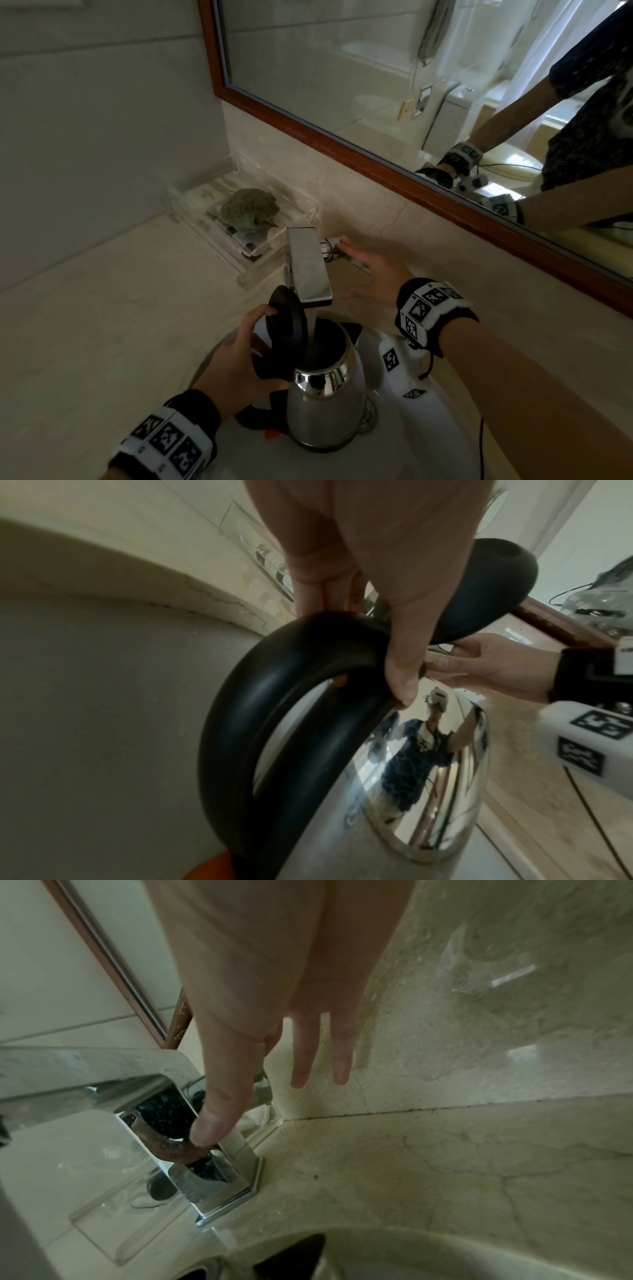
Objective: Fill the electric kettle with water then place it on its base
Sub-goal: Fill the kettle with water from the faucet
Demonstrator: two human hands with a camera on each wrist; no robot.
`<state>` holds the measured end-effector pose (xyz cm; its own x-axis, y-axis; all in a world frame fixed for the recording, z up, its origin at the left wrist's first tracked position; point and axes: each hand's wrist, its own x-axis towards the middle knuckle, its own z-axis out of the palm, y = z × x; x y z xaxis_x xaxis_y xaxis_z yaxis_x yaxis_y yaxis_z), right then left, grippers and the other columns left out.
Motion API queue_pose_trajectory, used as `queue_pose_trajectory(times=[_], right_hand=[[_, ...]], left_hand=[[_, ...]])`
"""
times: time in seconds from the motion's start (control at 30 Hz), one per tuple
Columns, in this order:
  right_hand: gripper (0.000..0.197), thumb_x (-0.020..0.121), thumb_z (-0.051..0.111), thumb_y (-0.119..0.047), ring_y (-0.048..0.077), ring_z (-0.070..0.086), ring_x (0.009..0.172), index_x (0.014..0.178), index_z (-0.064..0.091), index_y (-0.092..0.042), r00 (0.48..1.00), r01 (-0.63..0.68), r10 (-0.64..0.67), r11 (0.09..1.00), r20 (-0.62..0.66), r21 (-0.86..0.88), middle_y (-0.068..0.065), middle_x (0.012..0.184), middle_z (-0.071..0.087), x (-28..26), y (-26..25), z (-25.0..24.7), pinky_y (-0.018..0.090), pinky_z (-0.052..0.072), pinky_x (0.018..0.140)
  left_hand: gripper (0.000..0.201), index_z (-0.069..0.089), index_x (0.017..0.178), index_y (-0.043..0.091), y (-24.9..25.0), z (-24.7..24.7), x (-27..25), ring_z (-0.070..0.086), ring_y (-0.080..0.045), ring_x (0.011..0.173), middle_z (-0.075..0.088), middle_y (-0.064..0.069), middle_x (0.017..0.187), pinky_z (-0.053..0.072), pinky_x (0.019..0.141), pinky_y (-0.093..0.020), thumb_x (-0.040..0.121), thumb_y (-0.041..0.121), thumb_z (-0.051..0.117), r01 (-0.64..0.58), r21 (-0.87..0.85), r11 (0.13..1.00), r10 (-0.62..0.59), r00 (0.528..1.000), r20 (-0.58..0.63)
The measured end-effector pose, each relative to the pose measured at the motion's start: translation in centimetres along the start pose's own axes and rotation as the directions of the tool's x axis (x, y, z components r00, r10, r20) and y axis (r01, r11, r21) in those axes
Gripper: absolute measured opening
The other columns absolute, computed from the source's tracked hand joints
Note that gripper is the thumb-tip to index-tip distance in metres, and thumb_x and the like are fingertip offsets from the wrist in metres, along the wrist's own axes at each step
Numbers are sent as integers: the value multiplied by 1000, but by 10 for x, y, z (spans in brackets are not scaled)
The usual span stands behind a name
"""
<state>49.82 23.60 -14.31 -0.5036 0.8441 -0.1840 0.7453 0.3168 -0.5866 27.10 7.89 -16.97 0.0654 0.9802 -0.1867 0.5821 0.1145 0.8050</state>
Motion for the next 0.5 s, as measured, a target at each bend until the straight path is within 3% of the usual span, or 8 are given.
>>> queue_pose_trajectory(times=[0.23,0.43,0.5], right_hand=[[90,75,76,-22,14,28,141,146,22,-28,1000,2,-2,1000,9,-8,-12,157,15,-1,-1,0,34,28,117],[85,80,70,-7,11,28,141,145,22,-32,1000,10,-10,1000,-14,-27,-15,156,15,1,3,4,25,25,114],[87,77,74,-13,10,26,141,146,23,-29,1000,11,-11,1000,-20,7,-12,156,17,0,2,4,26,25,115]], left_hand=[[104,12,133,34,1,-1,0,60,-10,77,55,13,85,46,68,-13,60,17,83,6,-5,1000,-6,1000,15],[101,13,130,37,0,-1,-1,59,-5,73,55,16,87,46,63,-9,60,17,83,-14,-3,1000,14,1000,10],[102,12,131,35,0,-1,-1,59,-7,76,53,15,89,45,65,-10,60,18,83,-17,-3,1000,17,1000,15]])
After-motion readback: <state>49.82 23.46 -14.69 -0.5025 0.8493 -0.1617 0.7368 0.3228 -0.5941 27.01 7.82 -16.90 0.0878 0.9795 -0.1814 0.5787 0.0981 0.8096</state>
